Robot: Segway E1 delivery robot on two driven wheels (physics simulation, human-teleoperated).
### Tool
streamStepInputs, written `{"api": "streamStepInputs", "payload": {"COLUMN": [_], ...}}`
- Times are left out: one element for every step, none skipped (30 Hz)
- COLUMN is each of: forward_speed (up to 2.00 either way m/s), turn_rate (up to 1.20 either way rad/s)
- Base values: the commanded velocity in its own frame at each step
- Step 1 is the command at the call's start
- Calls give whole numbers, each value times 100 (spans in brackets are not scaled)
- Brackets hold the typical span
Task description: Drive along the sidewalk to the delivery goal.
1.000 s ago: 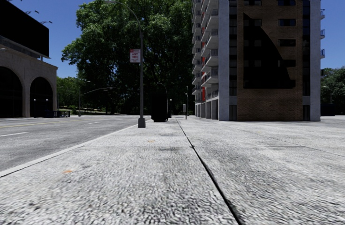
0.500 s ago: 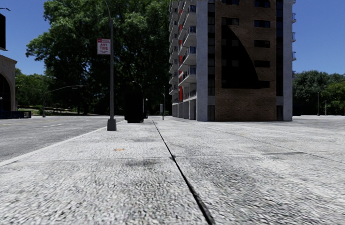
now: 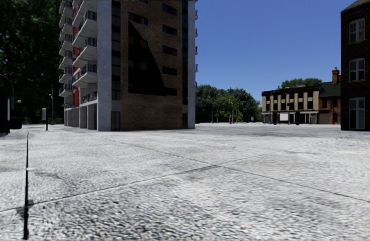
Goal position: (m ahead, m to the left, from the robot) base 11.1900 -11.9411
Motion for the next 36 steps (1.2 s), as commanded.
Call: {"api": "streamStepInputs", "payload": {"forward_speed": [200, 200, 200, 200, 200, 200, 200, 200, 200, 200, 200, 200, 200, 200, 200, 200, 200, 200, 200, 200, 200, 200, 200, 200, 200, 200, 200, 200, 200, 200, 200, 200, 200, 200, 200, 200], "turn_rate": [-113, -113, -113, -113, -113, -113, -113, -113, -113, -113, -113, -113, -113, -113, -113, -113, -113, -113, -63, -4, 0, 0, 0, 0, 0, 0, 0, 0, 0, 0, 0, 0, 0, 0, 0, 0]}}
